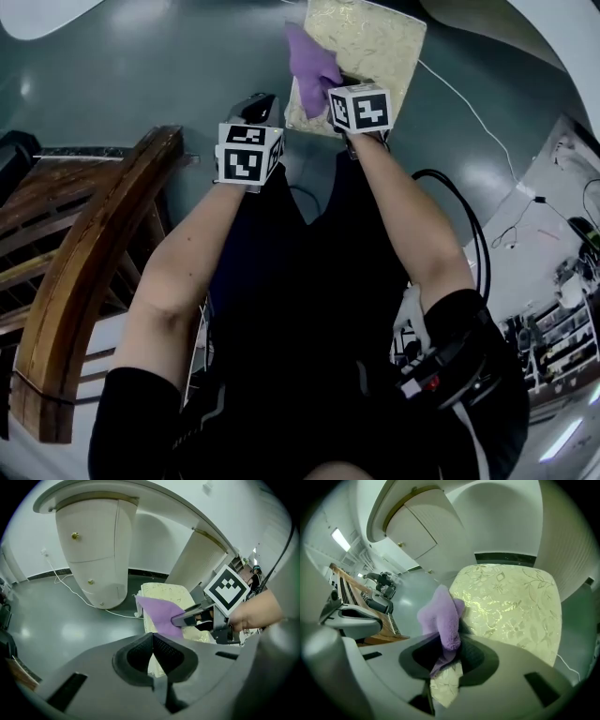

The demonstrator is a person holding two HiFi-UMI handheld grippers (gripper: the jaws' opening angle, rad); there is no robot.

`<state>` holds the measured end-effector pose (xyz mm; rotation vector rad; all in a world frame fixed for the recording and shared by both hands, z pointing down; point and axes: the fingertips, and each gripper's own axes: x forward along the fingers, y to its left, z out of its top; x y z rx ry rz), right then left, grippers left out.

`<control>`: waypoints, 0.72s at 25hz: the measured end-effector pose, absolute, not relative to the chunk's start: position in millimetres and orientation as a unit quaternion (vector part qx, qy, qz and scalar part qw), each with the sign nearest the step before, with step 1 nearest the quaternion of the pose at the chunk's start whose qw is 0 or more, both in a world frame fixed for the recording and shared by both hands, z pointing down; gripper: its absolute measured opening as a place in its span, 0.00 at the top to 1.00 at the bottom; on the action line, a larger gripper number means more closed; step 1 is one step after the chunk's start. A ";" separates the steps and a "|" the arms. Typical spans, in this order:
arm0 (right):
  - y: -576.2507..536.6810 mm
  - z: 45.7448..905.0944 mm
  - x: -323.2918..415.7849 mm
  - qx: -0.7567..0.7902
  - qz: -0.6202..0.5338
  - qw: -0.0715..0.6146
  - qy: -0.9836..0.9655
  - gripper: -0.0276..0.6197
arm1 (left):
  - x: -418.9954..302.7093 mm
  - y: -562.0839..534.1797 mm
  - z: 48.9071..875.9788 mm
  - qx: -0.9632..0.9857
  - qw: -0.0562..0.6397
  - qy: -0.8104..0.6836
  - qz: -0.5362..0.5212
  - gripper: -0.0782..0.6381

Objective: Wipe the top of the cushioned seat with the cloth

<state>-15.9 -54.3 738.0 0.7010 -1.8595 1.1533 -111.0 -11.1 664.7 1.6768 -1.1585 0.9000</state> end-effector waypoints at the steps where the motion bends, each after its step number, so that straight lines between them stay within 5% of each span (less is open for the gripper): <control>1: -55.4 737.9 -9.4 0.282 0.464 0.406 -0.735 0.78 | -106.1 -14.2 664.0 0.676 0.439 -0.467 0.363 0.89; 18: -63.4 744.2 103.8 0.309 0.485 0.413 -0.706 0.77 | -22.9 -37.7 664.5 0.691 0.427 -0.446 0.376 0.89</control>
